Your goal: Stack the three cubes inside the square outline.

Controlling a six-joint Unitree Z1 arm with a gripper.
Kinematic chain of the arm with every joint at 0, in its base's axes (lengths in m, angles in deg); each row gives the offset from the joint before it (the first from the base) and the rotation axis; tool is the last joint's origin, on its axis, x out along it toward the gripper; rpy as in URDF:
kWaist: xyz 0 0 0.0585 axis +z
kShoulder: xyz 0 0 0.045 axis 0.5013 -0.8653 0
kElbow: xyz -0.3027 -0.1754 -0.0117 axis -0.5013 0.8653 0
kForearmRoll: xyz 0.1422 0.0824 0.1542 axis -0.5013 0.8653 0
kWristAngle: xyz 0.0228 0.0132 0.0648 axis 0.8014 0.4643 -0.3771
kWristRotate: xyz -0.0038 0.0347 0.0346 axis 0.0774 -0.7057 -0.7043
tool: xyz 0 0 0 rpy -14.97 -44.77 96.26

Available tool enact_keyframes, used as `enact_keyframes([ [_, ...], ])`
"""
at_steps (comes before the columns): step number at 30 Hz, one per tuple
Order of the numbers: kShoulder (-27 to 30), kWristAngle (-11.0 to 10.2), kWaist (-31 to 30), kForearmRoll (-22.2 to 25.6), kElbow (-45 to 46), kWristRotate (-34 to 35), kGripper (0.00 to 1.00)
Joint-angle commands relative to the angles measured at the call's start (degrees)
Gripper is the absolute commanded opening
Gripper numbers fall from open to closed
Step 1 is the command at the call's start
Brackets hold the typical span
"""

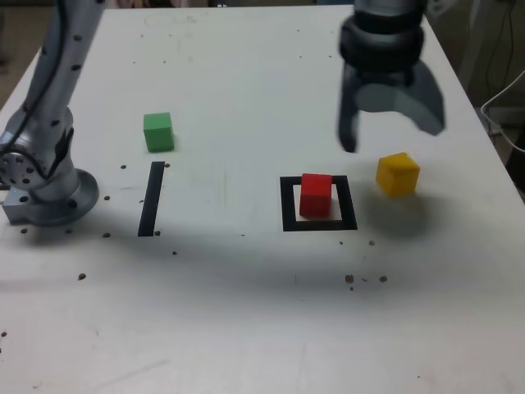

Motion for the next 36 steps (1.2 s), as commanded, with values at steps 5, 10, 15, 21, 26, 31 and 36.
enact_keyframes([
  [5,-2.4,1.4,0.3,-1.9,-1.0,8.2,0.99],
  [10,-4.9,2.0,0.9,-2.4,-0.8,12.5,0.99],
  [15,-7.4,2.9,1.5,-2.7,-0.7,14.0,0.97],
  [21,-9.8,3.8,1.6,-4.7,-1.3,15.6,0.86],
  [26,-10.3,4.0,1.7,-6.0,-1.6,17.3,0.79],
  [31,-10.8,4.3,1.9,-6.7,-2.5,17.6,0.70],
  [36,-11.0,3.7,2.3,-6.9,-2.4,18.0,0.56],
])
